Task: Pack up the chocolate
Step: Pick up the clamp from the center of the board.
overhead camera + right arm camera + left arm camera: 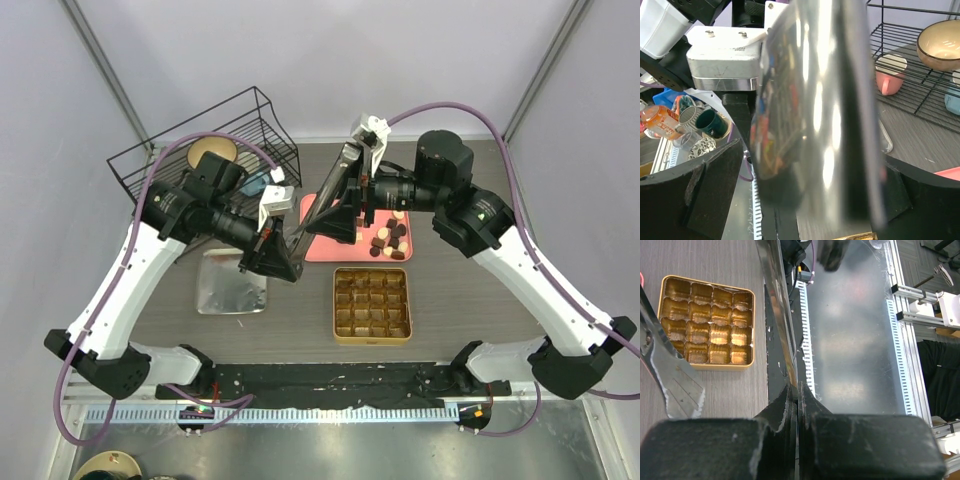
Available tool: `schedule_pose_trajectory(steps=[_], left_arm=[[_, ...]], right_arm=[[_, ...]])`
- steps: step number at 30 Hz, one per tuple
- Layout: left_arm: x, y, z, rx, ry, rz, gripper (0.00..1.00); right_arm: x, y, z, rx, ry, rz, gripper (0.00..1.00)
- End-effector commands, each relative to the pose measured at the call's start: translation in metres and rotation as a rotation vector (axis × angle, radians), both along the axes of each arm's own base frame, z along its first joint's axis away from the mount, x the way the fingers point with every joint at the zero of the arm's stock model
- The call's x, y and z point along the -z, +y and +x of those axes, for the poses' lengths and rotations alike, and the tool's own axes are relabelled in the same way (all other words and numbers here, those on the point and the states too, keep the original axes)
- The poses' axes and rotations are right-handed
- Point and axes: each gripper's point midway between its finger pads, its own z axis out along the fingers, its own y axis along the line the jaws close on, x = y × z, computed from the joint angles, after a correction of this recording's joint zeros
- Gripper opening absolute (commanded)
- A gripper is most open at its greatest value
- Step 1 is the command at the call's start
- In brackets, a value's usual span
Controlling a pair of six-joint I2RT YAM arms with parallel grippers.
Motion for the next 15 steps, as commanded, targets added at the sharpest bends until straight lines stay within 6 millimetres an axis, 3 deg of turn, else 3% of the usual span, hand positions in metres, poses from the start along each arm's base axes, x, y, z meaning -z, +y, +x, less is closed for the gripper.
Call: schedule_pose_trajectory(steps=[1, 4, 8, 10, 15], left_arm=[[0.002, 0.019, -0.037, 0.017, 0.189, 0.091, 0.00], [0.002, 0.020, -0.037, 0.015, 0.187, 0.091, 0.00], [0.002, 0.019, -0.036, 0.016, 0.190, 0.092, 0.00], [0.001, 0.019, -0.037, 0.017, 0.189, 0.091, 0.00], [0.000, 0.020, -0.040, 0.026, 0.194, 0.084, 0.00]], right_arm=[[-0.017, 0.002, -0.007, -0.037, -0.046, 0.020, 0.96], [-0.014, 0.005, -0.006, -0.038, -0.035, 0.013, 0.88], [-0.010, 0.007, -0.005, -0.032, -0.018, 0.004, 0.65], [-0.011, 0.006, -0.004, -0.016, -0.021, 0.005, 0.60], [-0.025, -0.001, -0.007, 0.011, -0.042, 0.047, 0.41]])
